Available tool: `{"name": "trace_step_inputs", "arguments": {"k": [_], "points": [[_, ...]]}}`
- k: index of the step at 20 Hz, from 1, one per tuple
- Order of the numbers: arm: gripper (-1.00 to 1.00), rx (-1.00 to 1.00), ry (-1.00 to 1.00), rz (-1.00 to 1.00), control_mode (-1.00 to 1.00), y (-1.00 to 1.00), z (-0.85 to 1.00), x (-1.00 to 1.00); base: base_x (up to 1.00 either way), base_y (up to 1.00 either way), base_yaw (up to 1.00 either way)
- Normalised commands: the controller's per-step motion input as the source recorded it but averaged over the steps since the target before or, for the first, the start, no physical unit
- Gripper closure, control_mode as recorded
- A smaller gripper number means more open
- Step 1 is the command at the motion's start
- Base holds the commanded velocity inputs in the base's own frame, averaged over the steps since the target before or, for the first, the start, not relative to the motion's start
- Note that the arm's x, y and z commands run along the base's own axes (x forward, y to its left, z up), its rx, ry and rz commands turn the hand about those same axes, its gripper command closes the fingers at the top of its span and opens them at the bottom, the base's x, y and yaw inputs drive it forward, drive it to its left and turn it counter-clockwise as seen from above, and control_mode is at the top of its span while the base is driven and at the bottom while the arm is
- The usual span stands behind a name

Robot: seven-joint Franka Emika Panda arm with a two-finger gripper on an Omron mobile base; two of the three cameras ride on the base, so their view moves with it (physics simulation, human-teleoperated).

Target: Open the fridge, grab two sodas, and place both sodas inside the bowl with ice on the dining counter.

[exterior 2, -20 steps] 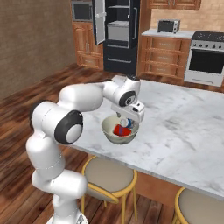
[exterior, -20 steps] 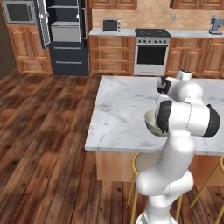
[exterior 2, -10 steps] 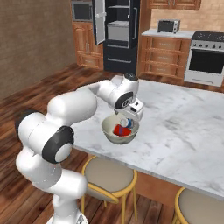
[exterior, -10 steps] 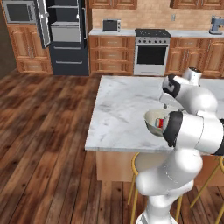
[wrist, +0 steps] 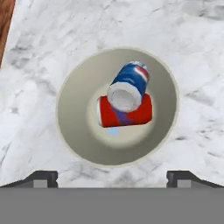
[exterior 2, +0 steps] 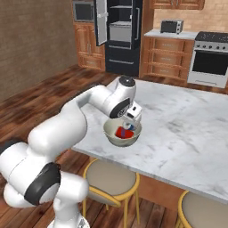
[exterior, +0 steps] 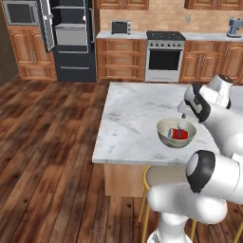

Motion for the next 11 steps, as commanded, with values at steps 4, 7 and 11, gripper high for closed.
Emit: {"name": "trace_step_inputs", "arguments": {"k": [4,7,11], "points": [[-1.00,0.00,-0.16,0.00,-1.00,0.19,0.23,-0.73,0.00,0.00,0.00],[-1.00,-0.02,-0.13,0.00,-1.00,0.12,0.29,-0.56,0.00,0.00,0.00],[-1.00,-0.04,-0.12,0.00,-1.00,0.10,0.30,-0.32,0.00,0.00,0.00]]}}
